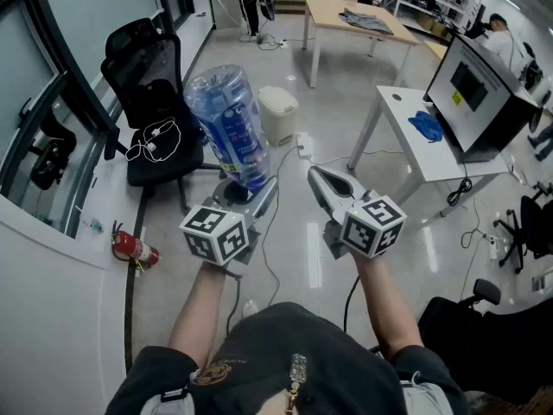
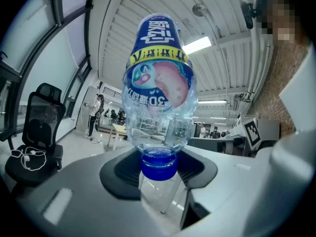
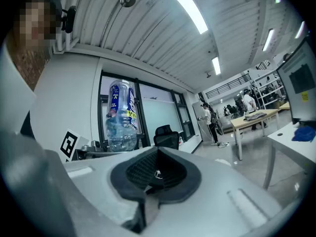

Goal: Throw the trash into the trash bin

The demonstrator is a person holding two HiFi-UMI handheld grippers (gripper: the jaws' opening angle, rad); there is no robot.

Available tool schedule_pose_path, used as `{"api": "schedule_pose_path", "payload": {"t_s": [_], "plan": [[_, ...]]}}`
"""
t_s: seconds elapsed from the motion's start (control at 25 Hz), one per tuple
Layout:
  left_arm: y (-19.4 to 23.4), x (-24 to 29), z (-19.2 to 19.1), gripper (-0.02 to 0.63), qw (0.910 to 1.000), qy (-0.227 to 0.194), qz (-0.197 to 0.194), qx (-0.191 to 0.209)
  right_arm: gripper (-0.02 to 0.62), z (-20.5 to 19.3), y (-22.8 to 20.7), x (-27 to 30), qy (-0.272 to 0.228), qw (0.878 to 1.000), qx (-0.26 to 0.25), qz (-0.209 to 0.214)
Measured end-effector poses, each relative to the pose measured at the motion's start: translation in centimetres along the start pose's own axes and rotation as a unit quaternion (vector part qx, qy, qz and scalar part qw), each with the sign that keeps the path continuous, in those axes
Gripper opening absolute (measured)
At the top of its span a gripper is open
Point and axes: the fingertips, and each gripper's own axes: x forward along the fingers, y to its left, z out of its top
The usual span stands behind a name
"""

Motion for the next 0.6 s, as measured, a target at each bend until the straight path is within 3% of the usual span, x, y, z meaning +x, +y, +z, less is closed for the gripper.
{"api": "schedule_pose_path", "payload": {"t_s": [0.6], "plan": [[-0.08, -0.22, -0.28, 0.202, 1.0000, 0.005, 0.005, 0.003, 0.003, -0.23, -0.04, 0.03, -0.002, 1.000, -0.004, -0.002]]}}
